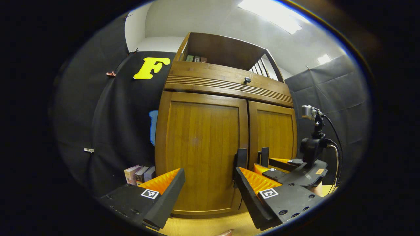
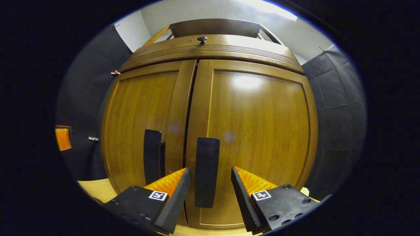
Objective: Open the right door of the double-door shoe cabinet with the right hand, and open the left door with the left hand.
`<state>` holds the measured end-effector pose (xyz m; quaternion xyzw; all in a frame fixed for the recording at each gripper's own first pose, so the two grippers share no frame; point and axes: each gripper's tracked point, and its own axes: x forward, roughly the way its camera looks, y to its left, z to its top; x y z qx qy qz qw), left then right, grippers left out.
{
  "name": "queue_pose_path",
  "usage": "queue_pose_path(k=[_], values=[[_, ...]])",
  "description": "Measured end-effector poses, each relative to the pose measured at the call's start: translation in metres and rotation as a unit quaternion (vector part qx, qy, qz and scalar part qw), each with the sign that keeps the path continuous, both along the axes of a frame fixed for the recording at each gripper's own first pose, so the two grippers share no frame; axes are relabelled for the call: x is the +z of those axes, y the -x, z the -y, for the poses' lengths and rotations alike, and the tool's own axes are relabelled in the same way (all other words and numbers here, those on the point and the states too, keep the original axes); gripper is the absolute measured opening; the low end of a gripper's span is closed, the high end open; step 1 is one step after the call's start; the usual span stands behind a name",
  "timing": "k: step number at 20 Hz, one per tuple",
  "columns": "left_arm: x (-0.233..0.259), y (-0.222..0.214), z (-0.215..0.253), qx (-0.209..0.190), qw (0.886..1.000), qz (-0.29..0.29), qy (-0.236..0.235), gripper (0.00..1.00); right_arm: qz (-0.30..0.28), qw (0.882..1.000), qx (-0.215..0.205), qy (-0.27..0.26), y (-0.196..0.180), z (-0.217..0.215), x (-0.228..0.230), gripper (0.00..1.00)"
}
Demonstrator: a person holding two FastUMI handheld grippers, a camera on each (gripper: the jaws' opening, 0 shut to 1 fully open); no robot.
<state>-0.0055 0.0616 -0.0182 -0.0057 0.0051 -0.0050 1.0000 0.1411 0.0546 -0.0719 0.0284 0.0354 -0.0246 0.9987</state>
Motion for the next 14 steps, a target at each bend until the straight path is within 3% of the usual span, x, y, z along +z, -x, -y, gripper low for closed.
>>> queue_pose_path(k=[1,4,7,13,14], values=[[-0.002,0.001,-0.002,0.001,1.000,-0.002,0.003,0.95,-0.007,1.000,0.002,-0.002,-0.004,-0.002,-0.004,0.77],[-0.010,0.002,-0.008,0.001,1.000,-0.010,0.016,0.95,-0.011,1.000,-0.003,-0.006,-0.005,-0.006,-0.007,0.39],[-0.014,0.003,-0.014,0.008,1.000,-0.015,0.016,0.95,-0.013,1.000,-0.006,0.000,-0.006,-0.006,-0.008,0.27],[-0.007,0.010,-0.016,0.014,1.000,-0.007,0.012,0.95,-0.016,1.000,0.015,-0.007,0.011,-0.007,-0.002,0.27],[-0.005,0.011,-0.015,0.016,1.000,-0.006,0.013,0.95,-0.016,1.000,0.022,-0.009,0.019,-0.007,-0.001,0.22]])
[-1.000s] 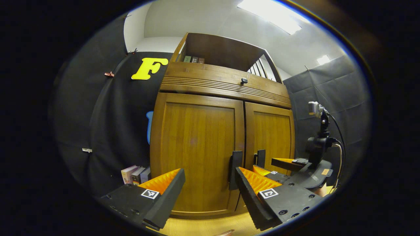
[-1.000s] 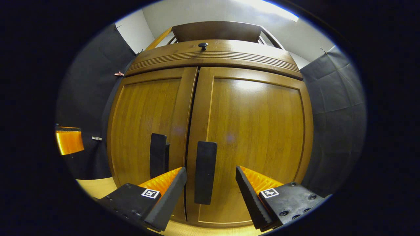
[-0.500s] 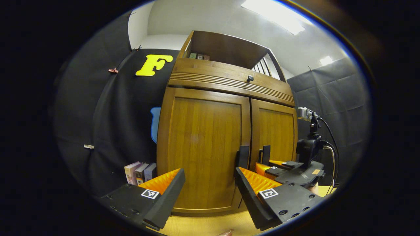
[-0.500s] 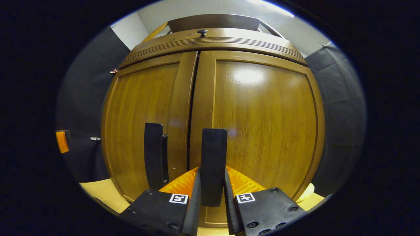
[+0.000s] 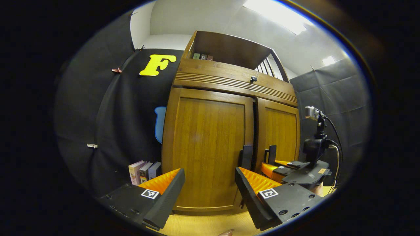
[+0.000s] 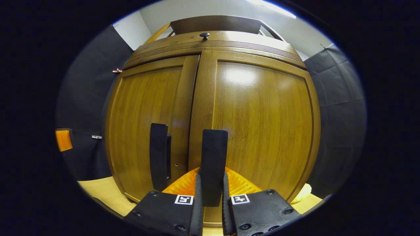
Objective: Open the right door of the double-door shoe cabinet with the right hand, and open the left door with the left hand.
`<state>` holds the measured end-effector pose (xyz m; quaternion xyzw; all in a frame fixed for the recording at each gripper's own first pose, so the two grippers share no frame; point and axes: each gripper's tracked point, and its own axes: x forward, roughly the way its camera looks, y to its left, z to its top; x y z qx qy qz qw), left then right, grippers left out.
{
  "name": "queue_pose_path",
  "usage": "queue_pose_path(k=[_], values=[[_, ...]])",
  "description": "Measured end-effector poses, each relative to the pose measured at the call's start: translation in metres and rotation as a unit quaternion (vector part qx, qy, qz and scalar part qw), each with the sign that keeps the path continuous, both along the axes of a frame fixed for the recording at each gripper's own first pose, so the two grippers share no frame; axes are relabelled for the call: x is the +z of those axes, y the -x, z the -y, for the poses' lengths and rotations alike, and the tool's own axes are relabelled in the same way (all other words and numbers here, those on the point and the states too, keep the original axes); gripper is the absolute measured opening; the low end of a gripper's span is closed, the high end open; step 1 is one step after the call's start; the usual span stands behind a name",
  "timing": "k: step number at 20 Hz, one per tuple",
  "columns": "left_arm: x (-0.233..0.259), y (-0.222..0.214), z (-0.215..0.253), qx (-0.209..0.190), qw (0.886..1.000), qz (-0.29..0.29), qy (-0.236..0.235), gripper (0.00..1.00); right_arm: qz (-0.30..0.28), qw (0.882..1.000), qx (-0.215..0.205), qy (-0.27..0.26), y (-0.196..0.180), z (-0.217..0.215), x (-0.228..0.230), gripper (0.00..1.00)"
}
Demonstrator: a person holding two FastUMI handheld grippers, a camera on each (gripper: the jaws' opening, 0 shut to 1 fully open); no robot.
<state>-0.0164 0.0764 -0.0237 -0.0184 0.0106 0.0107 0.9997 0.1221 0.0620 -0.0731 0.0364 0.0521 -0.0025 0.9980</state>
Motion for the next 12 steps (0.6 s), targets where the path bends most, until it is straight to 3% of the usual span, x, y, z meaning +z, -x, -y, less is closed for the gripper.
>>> queue_pose_path(k=[1,4,8,9,10,12], values=[[-0.001,0.000,0.002,0.001,1.000,0.000,0.002,0.95,0.000,1.000,0.007,-0.002,0.007,0.001,0.002,0.27],[0.000,0.003,0.009,0.003,1.000,-0.003,0.007,0.95,-0.001,1.000,0.026,-0.006,0.031,0.005,0.008,0.22],[-0.002,0.008,0.025,0.004,1.000,-0.011,0.004,0.95,0.002,0.999,0.052,-0.014,0.063,0.015,0.017,0.22],[-0.004,0.010,0.032,0.000,1.000,-0.012,0.004,0.95,0.003,0.998,0.056,-0.014,0.072,0.018,0.019,0.27],[-0.003,0.011,0.040,-0.004,1.000,-0.012,0.004,0.95,0.002,0.998,0.060,-0.015,0.081,0.022,0.020,0.22],[-0.004,0.011,0.054,-0.015,1.000,-0.013,0.004,0.93,0.001,0.998,0.065,-0.015,0.098,0.031,0.024,0.27]])
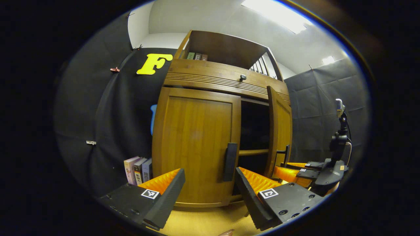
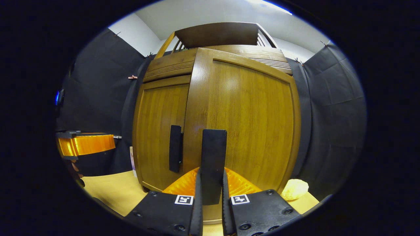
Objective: Open the right door of the double-door shoe cabinet with the right hand, and open the left door with the left hand.
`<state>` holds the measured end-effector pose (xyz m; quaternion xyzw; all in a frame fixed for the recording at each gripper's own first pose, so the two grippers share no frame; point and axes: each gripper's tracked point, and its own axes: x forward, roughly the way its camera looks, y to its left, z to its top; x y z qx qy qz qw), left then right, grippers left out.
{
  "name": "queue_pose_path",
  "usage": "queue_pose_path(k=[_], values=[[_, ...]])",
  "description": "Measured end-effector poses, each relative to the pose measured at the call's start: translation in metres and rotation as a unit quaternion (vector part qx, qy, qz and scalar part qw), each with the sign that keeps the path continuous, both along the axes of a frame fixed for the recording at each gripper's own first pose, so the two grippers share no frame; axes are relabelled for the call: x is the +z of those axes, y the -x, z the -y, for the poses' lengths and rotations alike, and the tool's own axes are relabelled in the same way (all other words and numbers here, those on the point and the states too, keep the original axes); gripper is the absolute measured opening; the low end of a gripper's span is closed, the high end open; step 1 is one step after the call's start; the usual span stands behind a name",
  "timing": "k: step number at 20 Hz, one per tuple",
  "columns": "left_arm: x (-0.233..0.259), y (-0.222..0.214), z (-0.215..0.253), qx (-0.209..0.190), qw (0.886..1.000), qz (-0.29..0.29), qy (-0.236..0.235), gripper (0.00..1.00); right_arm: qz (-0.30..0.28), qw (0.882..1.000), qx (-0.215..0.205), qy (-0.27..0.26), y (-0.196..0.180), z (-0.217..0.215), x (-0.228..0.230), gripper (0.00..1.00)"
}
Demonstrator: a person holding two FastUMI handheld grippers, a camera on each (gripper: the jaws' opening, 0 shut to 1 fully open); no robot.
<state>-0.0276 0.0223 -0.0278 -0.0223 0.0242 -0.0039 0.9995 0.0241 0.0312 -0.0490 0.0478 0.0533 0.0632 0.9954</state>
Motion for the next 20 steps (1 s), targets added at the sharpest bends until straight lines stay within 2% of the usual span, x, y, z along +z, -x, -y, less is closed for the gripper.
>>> queue_pose_path(k=[9,11,12,15,16,17,18,20], values=[[-0.004,-0.010,0.057,-0.046,0.999,0.000,0.019,0.95,-0.002,1.000,0.001,0.002,0.048,0.037,0.011,0.27],[-0.005,-0.015,0.067,-0.055,0.998,0.000,0.024,0.93,-0.003,1.000,-0.001,-0.003,0.058,0.047,0.010,0.31],[-0.005,-0.018,0.071,-0.057,0.998,0.000,0.027,0.95,-0.003,1.000,-0.004,-0.005,0.063,0.053,0.012,0.27],[-0.010,-0.027,0.089,-0.073,0.997,-0.001,0.039,0.95,-0.005,1.000,-0.017,-0.009,0.073,0.069,0.013,0.26],[-0.011,-0.031,0.095,-0.080,0.996,-0.002,0.042,0.95,-0.005,1.000,-0.024,-0.007,0.077,0.074,0.014,0.22],[-0.013,-0.034,0.099,-0.083,0.996,-0.004,0.043,0.95,-0.004,1.000,-0.030,-0.005,0.081,0.080,0.014,0.22],[-0.017,-0.036,0.099,-0.085,0.996,-0.006,0.042,0.95,-0.004,0.999,-0.038,-0.003,0.085,0.086,0.015,0.26],[-0.021,-0.044,0.103,-0.084,0.996,-0.007,0.040,0.95,-0.005,0.999,-0.053,0.000,0.092,0.100,0.016,0.25]])
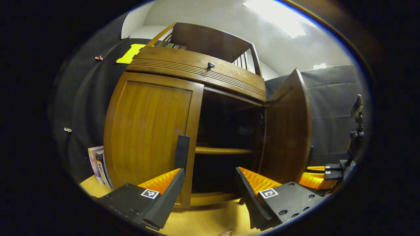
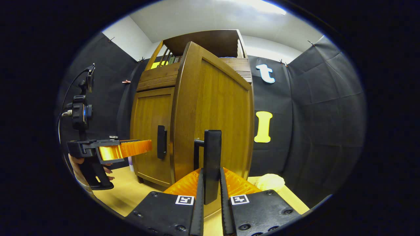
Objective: Open the right door of the double-door shoe cabinet with the right hand, and open the left door with the left hand.
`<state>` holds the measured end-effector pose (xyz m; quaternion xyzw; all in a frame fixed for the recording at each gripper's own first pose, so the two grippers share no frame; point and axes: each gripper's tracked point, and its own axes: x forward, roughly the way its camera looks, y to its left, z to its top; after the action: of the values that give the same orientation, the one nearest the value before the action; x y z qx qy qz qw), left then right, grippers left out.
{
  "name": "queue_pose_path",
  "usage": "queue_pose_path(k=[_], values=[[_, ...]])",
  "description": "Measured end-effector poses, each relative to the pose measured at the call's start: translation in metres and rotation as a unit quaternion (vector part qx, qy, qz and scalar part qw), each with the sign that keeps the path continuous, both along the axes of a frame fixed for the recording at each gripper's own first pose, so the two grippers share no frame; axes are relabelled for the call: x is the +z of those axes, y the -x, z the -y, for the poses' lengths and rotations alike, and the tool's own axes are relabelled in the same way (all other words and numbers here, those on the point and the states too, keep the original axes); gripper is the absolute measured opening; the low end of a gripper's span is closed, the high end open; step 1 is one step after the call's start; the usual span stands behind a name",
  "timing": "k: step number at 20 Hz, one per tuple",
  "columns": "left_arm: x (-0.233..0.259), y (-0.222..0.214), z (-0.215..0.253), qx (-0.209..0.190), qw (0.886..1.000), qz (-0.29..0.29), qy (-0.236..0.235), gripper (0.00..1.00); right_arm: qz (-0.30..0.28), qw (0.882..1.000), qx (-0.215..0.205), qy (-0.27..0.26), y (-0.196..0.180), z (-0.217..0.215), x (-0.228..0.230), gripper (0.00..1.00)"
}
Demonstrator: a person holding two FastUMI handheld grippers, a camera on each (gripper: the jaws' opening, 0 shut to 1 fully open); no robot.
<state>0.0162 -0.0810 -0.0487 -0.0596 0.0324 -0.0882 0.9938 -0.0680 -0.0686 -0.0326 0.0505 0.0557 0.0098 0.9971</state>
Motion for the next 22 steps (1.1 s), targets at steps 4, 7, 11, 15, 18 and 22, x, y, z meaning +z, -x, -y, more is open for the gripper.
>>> queue_pose_path(k=[4,7,11,15,18,22], values=[[-0.003,-0.015,0.009,0.002,1.000,0.000,0.011,0.95,0.004,0.999,-0.033,0.031,0.010,0.029,0.001,0.25],[-0.005,-0.024,0.010,0.012,1.000,-0.002,0.008,0.95,0.007,0.998,-0.050,0.043,0.016,0.052,0.002,0.21],[-0.007,-0.037,0.011,0.026,1.000,0.002,-0.003,0.95,0.006,0.999,-0.036,0.036,0.022,0.067,0.002,0.21],[-0.003,-0.061,0.002,0.045,0.999,0.015,-0.009,0.95,0.011,0.997,-0.041,0.056,0.027,0.091,0.002,0.17],[-0.001,-0.078,-0.002,0.051,0.998,0.023,-0.007,0.95,0.013,0.998,-0.051,0.042,0.052,0.108,0.002,0.14],[-0.008,-0.096,-0.023,0.086,0.995,0.025,-0.034,0.94,0.014,0.998,-0.055,0.014,0.070,0.121,0.001,0.14]])
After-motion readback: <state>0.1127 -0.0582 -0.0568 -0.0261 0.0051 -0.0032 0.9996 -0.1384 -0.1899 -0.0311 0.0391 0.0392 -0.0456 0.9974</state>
